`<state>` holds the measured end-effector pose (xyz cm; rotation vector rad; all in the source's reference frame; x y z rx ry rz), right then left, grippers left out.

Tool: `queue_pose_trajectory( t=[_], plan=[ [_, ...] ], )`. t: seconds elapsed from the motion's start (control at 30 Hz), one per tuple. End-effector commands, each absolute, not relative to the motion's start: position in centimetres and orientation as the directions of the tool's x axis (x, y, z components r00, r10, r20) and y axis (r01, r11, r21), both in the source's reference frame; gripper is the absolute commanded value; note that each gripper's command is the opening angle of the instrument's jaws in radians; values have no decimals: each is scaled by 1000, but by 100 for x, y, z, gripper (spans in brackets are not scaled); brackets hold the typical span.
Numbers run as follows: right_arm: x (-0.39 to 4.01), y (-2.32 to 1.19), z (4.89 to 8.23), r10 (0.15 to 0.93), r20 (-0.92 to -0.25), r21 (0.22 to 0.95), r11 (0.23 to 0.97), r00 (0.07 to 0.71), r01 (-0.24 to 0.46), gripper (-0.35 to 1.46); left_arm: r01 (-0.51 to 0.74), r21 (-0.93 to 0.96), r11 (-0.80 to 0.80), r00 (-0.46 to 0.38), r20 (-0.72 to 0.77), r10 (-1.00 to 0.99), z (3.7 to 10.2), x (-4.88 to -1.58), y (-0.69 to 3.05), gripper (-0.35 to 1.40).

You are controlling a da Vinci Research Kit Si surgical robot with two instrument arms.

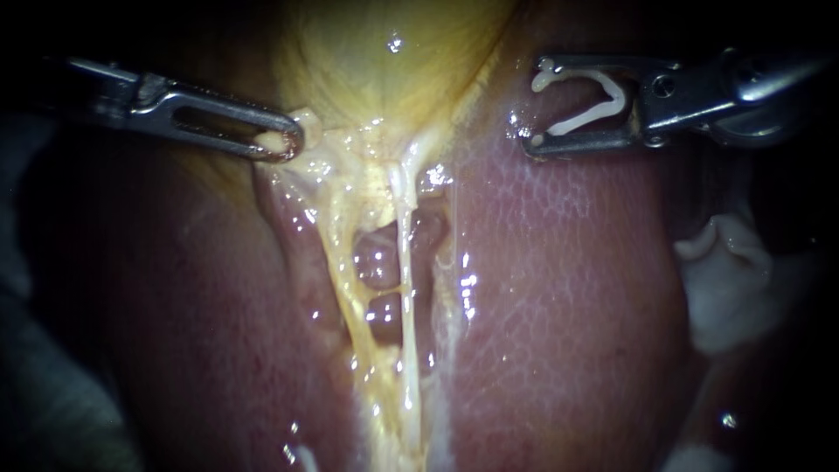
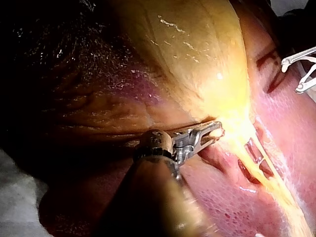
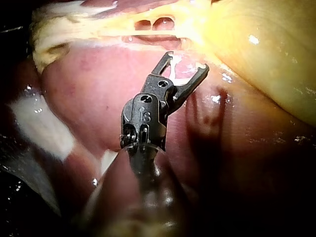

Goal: Clipping first clip left tube

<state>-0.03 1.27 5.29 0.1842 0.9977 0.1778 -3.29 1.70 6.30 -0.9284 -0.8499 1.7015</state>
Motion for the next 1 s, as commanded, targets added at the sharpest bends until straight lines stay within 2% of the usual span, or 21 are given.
queue_pose_trajectory(
  t=[0.03, 0.27, 0.63, 1.0],
  plan=[
    [-3, 127, 529, 231, -816, 234, 970, 530, -63, 49, -419, -866, -274, -227, -192, 955, 629, -329, 170, -35],
    [0, 122, 527, 226, -829, 247, 969, 511, -27, 50, -418, -866, -273, -227, -192, 955, 628, -328, 171, -35],
    [25, 91, 527, 323, -818, 375, 927, 476, 15, 49, -418, -867, -273, -228, -191, 955, 626, -327, 171, -35],
    [62, 45, 548, 418, -785, 497, 866, 458, 61, 49, -417, -867, -272, -228, -190, 955, 625, -326, 171, -35]
  ],
)
